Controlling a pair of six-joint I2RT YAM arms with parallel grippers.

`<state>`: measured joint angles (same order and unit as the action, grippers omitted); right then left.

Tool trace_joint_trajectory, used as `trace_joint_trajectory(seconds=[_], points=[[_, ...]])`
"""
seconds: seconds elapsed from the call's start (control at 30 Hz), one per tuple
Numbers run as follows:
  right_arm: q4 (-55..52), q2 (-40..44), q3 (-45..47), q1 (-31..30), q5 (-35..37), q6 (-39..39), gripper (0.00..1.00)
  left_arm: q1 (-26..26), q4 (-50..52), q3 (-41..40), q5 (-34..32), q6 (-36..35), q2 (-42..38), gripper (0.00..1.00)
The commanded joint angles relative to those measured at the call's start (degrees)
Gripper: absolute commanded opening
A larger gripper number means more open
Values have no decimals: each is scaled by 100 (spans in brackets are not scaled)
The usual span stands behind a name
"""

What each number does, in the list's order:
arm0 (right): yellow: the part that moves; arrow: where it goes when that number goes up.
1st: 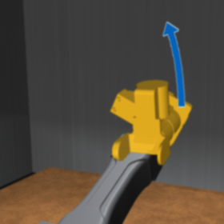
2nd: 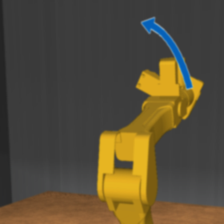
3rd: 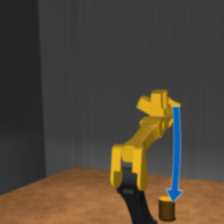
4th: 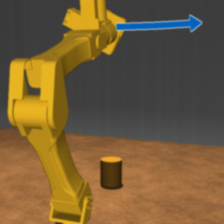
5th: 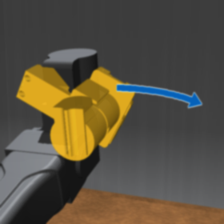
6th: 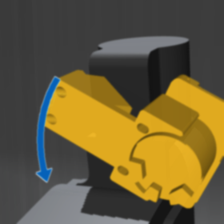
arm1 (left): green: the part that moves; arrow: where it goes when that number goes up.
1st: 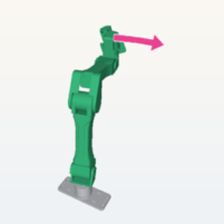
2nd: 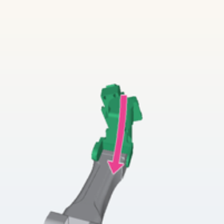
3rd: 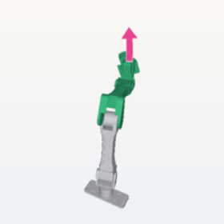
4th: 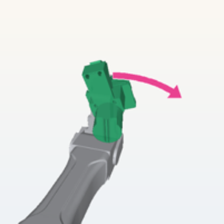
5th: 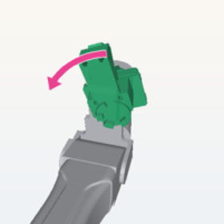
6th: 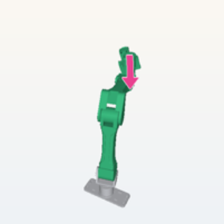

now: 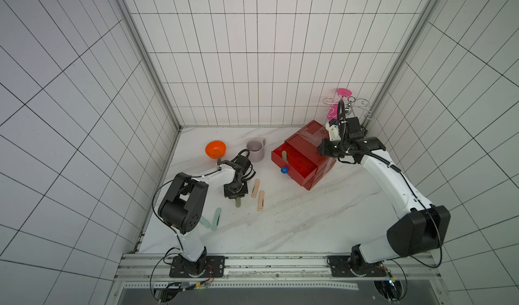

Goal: Place the fruit knives into the drawer by color
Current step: Pick up the fruit knife from the center of the board.

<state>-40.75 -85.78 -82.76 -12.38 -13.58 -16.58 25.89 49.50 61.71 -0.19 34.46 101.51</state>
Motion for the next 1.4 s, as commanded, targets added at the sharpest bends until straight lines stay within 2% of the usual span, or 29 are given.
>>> trace_joint_trajectory(seconds=[0.0,0.77,1.37], points=[[-835,-272,419,13,113,67,14,39,97,-318,183,-27,182,25],[-906,-290,388,8,172,32,14,35,309,-114,240,-139,-587,25],[-998,-255,436,-1,229,10,14,39,804,885,374,-159,-1099,25]])
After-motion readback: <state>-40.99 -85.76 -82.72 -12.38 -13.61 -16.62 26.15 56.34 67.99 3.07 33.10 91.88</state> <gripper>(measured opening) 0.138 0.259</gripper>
